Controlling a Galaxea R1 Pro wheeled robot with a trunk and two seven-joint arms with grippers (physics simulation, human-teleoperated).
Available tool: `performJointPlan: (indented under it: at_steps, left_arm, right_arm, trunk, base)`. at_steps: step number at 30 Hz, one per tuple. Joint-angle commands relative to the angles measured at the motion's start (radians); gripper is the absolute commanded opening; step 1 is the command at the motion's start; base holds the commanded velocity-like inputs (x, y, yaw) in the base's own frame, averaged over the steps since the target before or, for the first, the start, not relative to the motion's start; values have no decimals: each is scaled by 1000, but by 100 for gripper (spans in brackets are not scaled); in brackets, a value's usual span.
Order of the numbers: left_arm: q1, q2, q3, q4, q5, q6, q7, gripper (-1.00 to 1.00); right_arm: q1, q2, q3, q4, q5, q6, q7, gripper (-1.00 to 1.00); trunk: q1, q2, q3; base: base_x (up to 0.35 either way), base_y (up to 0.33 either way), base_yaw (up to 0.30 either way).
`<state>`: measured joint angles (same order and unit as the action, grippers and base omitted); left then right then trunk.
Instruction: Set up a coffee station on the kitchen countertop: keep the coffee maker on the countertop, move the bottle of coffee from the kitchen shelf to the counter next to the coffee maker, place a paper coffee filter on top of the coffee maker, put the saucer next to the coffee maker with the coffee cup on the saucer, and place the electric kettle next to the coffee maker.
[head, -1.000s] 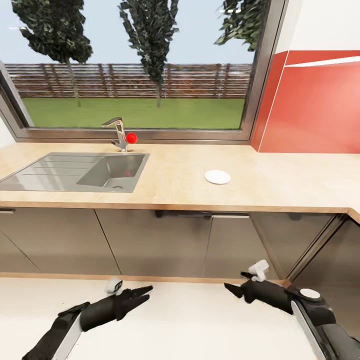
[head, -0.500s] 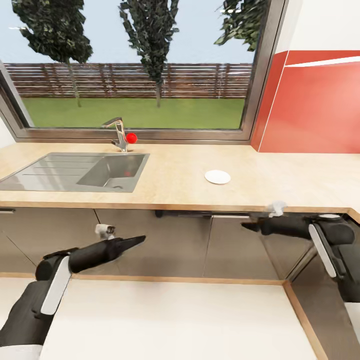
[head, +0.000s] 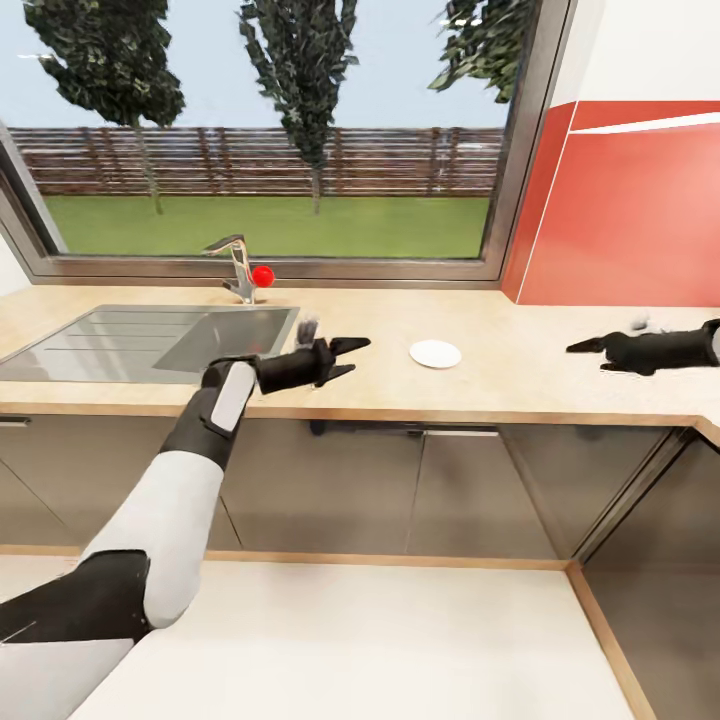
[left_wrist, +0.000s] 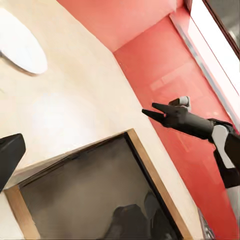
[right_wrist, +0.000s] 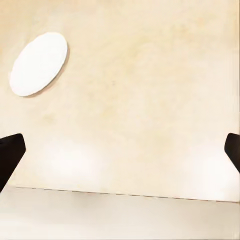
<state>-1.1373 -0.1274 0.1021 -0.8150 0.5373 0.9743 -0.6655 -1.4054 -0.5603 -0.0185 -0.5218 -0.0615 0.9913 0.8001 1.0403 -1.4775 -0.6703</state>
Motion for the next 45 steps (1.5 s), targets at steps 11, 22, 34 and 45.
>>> performJointPlan:
  at_steps: [11, 22, 34, 45]
  left_arm:
    - [-35, -47, 136, 27, -4, -37, -8, 100]
    - [-36, -47, 156, 44, -5, -37, -61, 100]
    - [-37, -47, 153, 117, -6, -39, -63, 100]
    - [-37, -47, 97, 163, -13, -19, -45, 100]
  right_arm:
    - [-127, -3, 1, 252, 15, 8, 1, 100]
    - [-126, -7, 2, 303, 15, 7, 3, 100]
    - [-110, -7, 1, 372, 10, 4, 3, 100]
    - [-107, 0, -1, 436, -58, 1, 156, 100]
  trunk:
    - [0, 0, -1]
    - [0, 0, -1]
    - [0, 0, -1]
    - [0, 0, -1]
  base:
    - [15, 0, 0]
    - [270, 0, 0]
    - [187, 0, 0]
    - [38, 0, 0]
